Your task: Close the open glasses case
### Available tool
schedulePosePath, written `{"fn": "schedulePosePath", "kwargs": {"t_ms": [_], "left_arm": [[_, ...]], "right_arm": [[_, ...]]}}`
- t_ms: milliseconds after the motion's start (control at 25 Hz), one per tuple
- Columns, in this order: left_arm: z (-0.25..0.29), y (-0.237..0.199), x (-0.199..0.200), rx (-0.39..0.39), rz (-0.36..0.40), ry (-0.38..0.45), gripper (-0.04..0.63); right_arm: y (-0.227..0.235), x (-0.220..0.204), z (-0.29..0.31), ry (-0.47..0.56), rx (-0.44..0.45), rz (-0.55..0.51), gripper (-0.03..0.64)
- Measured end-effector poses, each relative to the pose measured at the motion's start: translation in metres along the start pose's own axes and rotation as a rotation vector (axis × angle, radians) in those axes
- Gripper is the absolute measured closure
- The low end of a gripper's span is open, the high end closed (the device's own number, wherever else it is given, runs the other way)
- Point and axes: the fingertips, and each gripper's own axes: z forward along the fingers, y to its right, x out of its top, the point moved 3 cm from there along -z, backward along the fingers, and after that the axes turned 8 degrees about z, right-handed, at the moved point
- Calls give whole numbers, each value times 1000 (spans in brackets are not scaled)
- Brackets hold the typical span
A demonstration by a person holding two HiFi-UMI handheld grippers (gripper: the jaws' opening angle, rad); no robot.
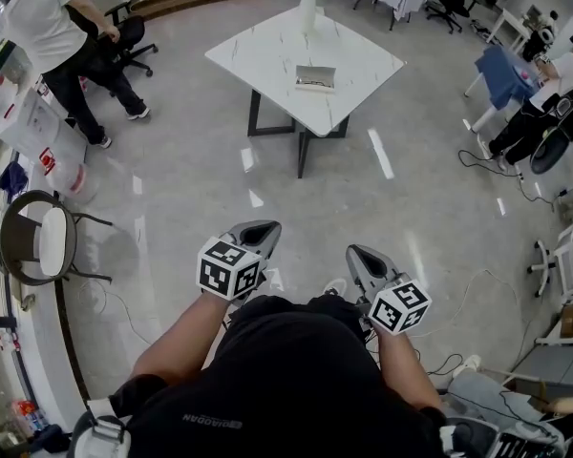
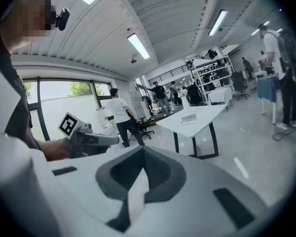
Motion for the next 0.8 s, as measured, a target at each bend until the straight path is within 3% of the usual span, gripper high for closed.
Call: {"fn": "schedulePosePath", "kwargs": {"t_ms": [400, 800], "left_arm": [[-3, -2, 9, 8, 69, 9, 592], [-6, -4, 3, -4, 72, -2, 592]], "right_arm": [[-3, -1, 6, -20, -21, -12, 618], [-10, -7, 7, -42, -31, -8, 618]]}}
